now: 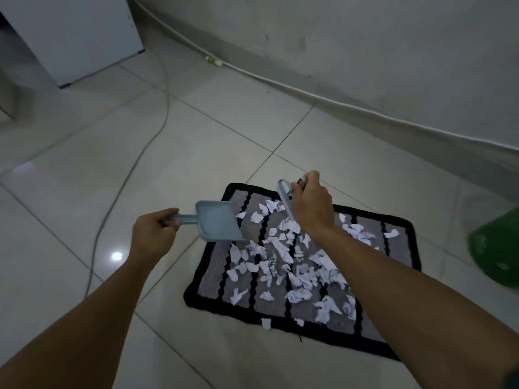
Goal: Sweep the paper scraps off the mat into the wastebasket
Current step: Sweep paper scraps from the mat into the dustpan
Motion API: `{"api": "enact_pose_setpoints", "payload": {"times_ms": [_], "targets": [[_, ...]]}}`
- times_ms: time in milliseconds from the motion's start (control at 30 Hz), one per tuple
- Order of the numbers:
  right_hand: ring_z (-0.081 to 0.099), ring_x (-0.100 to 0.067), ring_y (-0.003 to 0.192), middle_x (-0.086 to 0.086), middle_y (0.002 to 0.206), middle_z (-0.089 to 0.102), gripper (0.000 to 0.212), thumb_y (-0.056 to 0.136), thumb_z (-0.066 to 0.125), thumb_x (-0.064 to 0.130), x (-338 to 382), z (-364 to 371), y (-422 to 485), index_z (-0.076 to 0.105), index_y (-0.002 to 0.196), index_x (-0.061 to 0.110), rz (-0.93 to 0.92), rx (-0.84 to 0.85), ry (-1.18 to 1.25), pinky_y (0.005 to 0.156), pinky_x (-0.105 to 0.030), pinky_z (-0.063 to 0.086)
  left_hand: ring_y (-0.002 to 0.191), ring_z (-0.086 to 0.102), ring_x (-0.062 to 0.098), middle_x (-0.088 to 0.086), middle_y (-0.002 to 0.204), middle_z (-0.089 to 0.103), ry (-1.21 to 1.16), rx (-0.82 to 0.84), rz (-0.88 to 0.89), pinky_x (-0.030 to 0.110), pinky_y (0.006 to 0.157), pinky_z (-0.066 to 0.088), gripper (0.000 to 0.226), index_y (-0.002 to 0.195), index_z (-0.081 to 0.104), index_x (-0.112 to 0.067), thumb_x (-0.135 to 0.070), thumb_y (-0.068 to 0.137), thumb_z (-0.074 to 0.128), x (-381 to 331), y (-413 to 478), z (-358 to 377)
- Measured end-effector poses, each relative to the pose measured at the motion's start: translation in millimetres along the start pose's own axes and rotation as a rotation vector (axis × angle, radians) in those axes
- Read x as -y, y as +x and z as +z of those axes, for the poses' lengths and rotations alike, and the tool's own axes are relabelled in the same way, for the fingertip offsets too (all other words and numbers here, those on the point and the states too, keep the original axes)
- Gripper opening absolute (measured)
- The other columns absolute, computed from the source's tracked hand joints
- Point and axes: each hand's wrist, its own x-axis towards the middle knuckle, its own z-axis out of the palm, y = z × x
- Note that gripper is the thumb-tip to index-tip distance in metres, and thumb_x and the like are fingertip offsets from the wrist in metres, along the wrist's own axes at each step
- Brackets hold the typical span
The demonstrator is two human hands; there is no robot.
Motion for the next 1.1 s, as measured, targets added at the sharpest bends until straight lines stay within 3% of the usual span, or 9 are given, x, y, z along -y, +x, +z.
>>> {"api": "enact_pose_setpoints", "payload": {"times_ms": [100,233,367,467,567,733,867,933,1100], "targets": [[0.044,-0.021,0.051,0.000,0.063,0.047,0.018,0.102,0.043,0.028,-9.5,23.9,13.1,0.035,0.091,0.016,-0.046,0.037,-0.046,0.043,-0.028,0.023,0.094,0.063,0.019,0.010,0.106,0.069,0.051,0.002,-0.017,0.025,0.087,0.045,0.029,0.111,0.067,-0.008,-0.003,0.082,0.065,20.4,11.5,11.4],[0.041,-0.024,0.049,-0.002,0.061,0.045,0.014,0.101,0.044,0.016,-24.7,47.7,24.0,0.034,0.091,0.014,-0.111,0.105,-0.140,0.042,-0.028,0.020,0.097,0.062,0.028,0.016,0.110,0.064,0.213,0.011,0.096,0.028,0.087,0.044,0.035,0.114,0.064,-0.002,0.006,0.081,0.060,38.2,19.7,31.1],[0.037,-0.013,0.046,0.006,0.058,0.042,0.015,0.100,0.045,0.017,-18.7,71.4,18.7,0.034,0.089,0.015,-0.118,0.169,-0.065,0.042,-0.028,0.020,0.090,0.060,0.030,0.016,0.106,0.062,0.400,0.110,0.253,0.036,0.081,0.047,0.043,0.118,0.062,-0.005,-0.008,0.076,0.072,49.1,26.4,40.7],[0.040,-0.014,0.043,0.007,0.054,0.043,0.016,0.101,0.045,0.023,-3.6,82.9,7.4,0.036,0.090,0.015,-0.223,0.211,-0.042,0.040,-0.028,0.024,0.087,0.063,0.034,0.016,0.101,0.069,0.611,0.141,0.366,0.043,0.073,0.050,0.033,0.111,0.067,-0.014,-0.015,0.079,0.070,56.3,31.2,41.0],[0.045,-0.021,0.042,0.000,0.054,0.049,0.017,0.101,0.046,0.025,3.3,86.6,4.2,0.042,0.092,0.010,-0.315,0.176,0.004,0.038,-0.030,0.031,0.081,0.064,0.033,0.014,0.094,0.072,0.639,0.135,0.417,0.042,0.068,0.051,0.026,0.105,0.069,-0.014,-0.019,0.080,0.064,55.1,33.0,42.5],[0.047,-0.026,0.042,-0.005,0.055,0.053,0.018,0.102,0.044,0.024,-4.3,87.7,12.9,0.044,0.095,0.008,-0.286,0.105,-0.094,0.039,-0.033,0.034,0.076,0.064,0.035,0.014,0.085,0.072,0.699,0.137,0.477,0.042,0.067,0.048,0.032,0.099,0.069,-0.010,-0.021,0.077,0.050,49.0,36.2,47.4],[0.043,-0.023,0.043,-0.003,0.057,0.050,0.009,0.101,0.045,0.015,6.3,104.3,-7.9,0.047,0.101,0.006,-0.338,0.224,-0.166,0.042,-0.029,0.027,0.078,0.061,0.037,0.014,0.086,0.070,0.706,0.167,0.485,0.042,0.066,0.047,0.026,0.099,0.068,-0.012,-0.013,0.079,0.052,52.2,34.2,52.2],[0.042,-0.022,0.043,-0.003,0.056,0.050,0.013,0.102,0.043,0.020,13.8,107.2,-17.5,0.047,0.098,0.008,-0.356,0.250,-0.111,0.041,-0.028,0.024,0.079,0.060,0.037,0.014,0.086,0.069,0.687,0.182,0.474,0.042,0.066,0.047,0.023,0.098,0.068,-0.011,-0.002,0.079,0.057,54.5,31.8,53.4],[0.048,-0.026,0.046,-0.003,0.057,0.050,0.020,0.101,0.041,0.028,9.6,93.1,-15.2,0.044,0.094,0.009,-0.286,0.138,-0.013,0.042,-0.031,0.032,0.079,0.060,0.036,0.012,0.087,0.071,0.711,0.183,0.494,0.039,0.063,0.047,0.025,0.096,0.069,-0.012,0.002,0.077,0.060,59.8,29.2,52.8]]}}
